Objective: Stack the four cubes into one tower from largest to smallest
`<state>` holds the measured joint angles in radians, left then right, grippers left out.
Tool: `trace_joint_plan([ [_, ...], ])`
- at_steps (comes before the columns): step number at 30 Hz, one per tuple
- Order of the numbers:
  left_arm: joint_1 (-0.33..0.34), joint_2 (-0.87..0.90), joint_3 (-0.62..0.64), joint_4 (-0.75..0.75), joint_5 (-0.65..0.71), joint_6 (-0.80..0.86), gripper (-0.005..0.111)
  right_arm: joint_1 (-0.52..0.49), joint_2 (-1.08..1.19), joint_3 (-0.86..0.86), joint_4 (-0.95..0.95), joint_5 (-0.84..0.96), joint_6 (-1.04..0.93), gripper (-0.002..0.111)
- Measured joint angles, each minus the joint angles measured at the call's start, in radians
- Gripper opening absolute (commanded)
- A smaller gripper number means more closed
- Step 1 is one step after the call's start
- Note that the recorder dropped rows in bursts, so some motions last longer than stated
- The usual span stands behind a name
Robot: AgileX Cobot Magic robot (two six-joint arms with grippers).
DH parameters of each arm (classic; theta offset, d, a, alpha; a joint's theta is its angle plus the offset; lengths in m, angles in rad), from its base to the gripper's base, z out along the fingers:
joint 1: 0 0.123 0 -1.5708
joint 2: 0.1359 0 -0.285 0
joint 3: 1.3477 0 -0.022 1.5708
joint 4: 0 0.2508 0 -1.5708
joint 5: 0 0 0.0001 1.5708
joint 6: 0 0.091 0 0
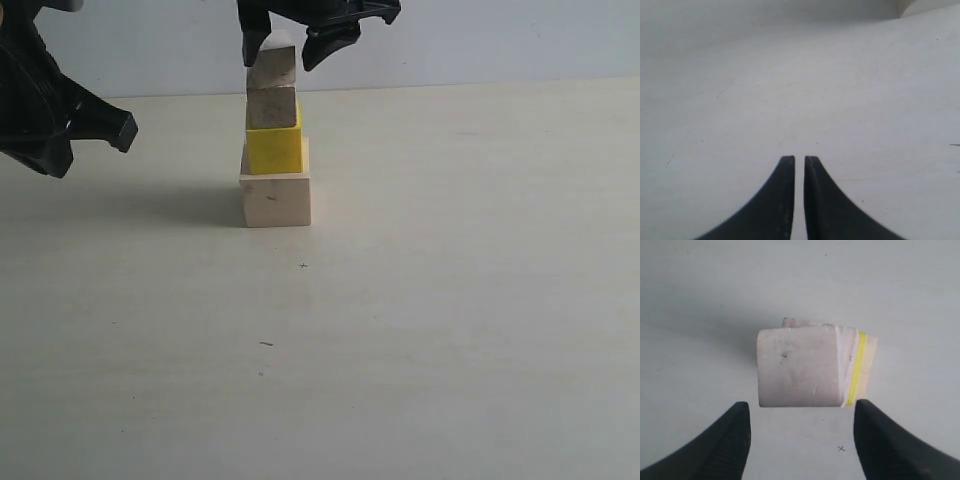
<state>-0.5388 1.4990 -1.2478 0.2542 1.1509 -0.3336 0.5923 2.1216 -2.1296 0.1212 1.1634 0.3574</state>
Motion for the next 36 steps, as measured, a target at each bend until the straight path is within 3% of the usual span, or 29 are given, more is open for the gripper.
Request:
trace_joint_plan([
  [7, 0.000, 0.000, 0.000, 0.000, 0.000, 0.000, 0.010, 0.000, -0.056, -0.006, -0.050, 0.051, -0.075, 0.050],
  [15, 0.000, 0.000, 0.000, 0.000, 0.000, 0.000, 0.010, 0.000, -0.054, 0.014, -0.103, 0.059, -0.117, 0.000],
  [36, 0.000, 0.000, 0.000, 0.000, -0.016, 0.000, 0.010, 0.000, 0.010, 0.028, 0.102, 0.063, -0.222, 0.000],
])
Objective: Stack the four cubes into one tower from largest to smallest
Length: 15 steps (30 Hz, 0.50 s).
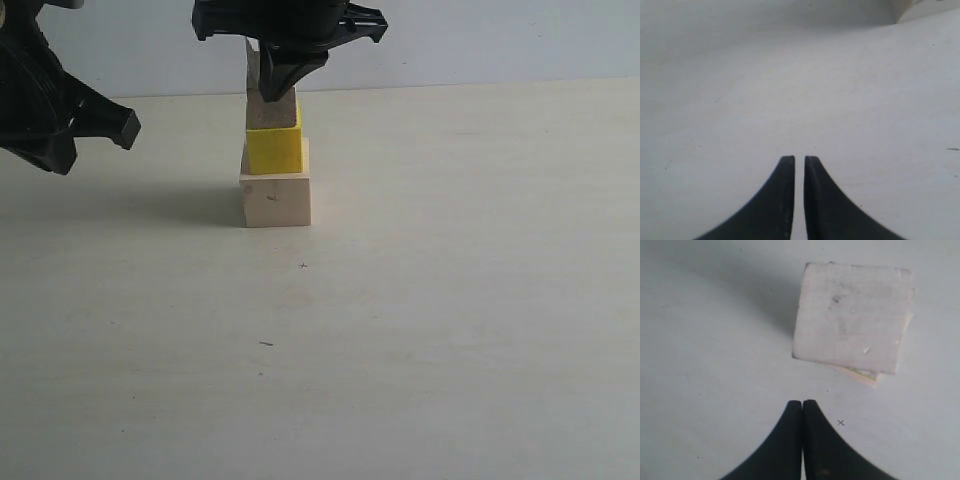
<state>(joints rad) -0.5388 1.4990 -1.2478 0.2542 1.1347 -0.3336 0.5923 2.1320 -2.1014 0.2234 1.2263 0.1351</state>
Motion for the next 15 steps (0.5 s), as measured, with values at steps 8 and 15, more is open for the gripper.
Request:
trace_joint_plan([
  [8, 0.000, 0.000, 0.000, 0.000, 0.000, 0.000, 0.010, 0.000, 0.000, 0.000, 0.000, -0.007, 0.000, 0.000],
  [15, 0.000, 0.000, 0.000, 0.000, 0.000, 0.000, 0.010, 0.000, 0.026, 0.000, 0.000, -0.037, 0.000, 0.000],
])
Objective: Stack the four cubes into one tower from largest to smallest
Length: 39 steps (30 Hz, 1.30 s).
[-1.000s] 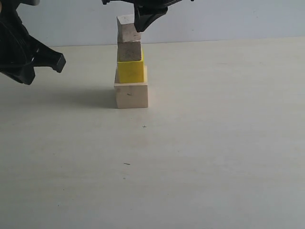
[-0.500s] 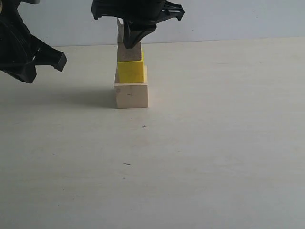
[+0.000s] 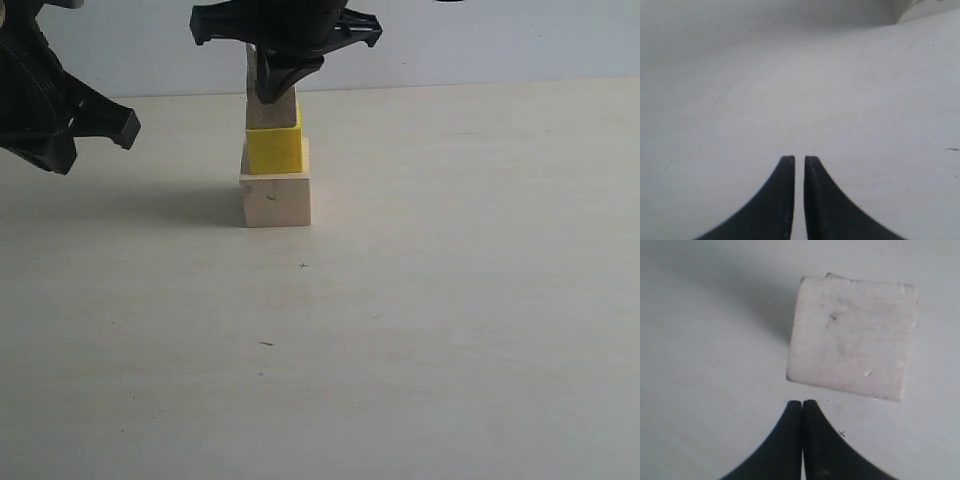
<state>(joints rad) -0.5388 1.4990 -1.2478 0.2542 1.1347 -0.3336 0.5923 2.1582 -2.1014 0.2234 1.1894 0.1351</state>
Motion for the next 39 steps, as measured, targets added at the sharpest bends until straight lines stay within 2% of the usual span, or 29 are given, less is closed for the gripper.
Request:
trace_joint_plan([
  [39, 0.000, 0.000, 0.000, 0.000, 0.000, 0.000, 0.010, 0.000, 0.016, 0.000, 0.009, -0.087, -0.006, 0.000],
])
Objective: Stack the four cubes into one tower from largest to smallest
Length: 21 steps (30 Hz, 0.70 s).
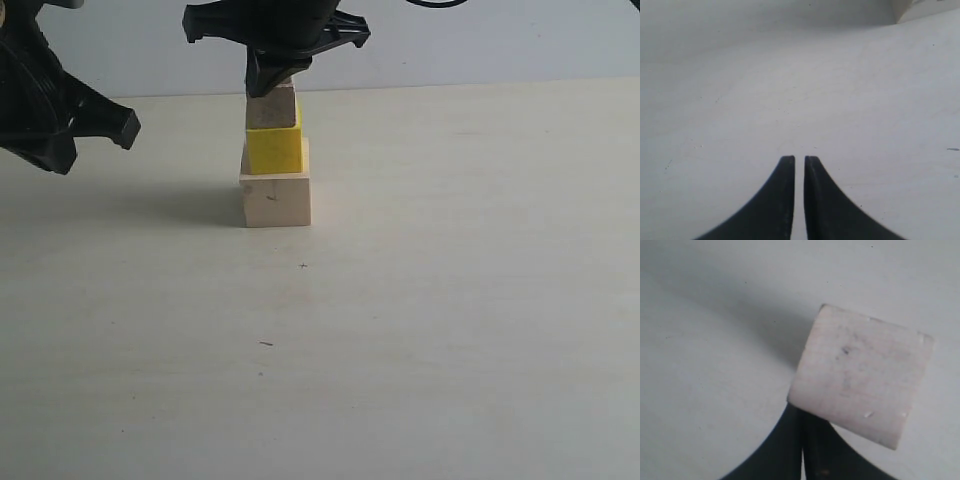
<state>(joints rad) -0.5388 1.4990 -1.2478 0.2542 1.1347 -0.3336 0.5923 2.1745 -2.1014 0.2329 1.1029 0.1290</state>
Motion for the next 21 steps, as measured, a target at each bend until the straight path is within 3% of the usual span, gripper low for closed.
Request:
trace_joint_plan([
  [21, 0.000, 0.000, 0.000, 0.000, 0.000, 0.000, 0.010, 0.000, -0.173, 0.000, -0.037, 0.114, -0.042, 0.000],
])
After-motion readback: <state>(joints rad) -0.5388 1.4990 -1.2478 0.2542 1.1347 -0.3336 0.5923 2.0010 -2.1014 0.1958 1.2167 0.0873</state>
